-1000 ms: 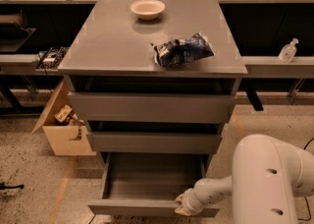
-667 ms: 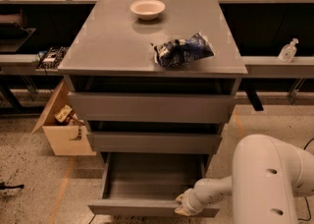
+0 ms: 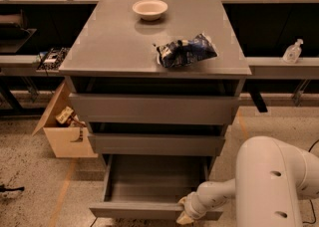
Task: Open bottom drawer
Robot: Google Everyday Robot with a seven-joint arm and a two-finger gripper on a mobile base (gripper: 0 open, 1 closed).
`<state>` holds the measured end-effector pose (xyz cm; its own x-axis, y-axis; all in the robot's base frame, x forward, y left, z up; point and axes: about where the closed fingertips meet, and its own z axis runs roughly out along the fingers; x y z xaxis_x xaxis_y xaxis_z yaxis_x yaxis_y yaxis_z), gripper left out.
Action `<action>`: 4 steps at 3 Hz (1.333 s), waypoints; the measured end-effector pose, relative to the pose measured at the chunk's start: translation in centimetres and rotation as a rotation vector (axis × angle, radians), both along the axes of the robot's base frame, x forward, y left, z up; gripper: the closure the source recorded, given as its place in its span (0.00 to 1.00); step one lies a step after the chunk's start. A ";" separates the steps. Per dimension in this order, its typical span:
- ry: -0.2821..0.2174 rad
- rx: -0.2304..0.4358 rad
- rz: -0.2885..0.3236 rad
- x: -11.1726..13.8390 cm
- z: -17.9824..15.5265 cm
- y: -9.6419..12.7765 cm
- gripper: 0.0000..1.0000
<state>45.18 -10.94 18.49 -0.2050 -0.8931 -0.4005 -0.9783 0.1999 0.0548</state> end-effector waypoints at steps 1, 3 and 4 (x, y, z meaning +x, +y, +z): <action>0.001 0.000 0.001 -0.1 0.0 0.0 0.00; 0.000 0.018 0.010 0.1 0.0 -0.1 0.00; -0.038 0.044 0.007 2.1 0.8 -1.9 0.00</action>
Offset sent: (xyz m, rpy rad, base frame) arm -0.0006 0.0004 0.0002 0.0004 0.0011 0.0005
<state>47.31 -12.82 19.32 -0.1826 -0.8756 -0.4471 -0.9812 0.1914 0.0259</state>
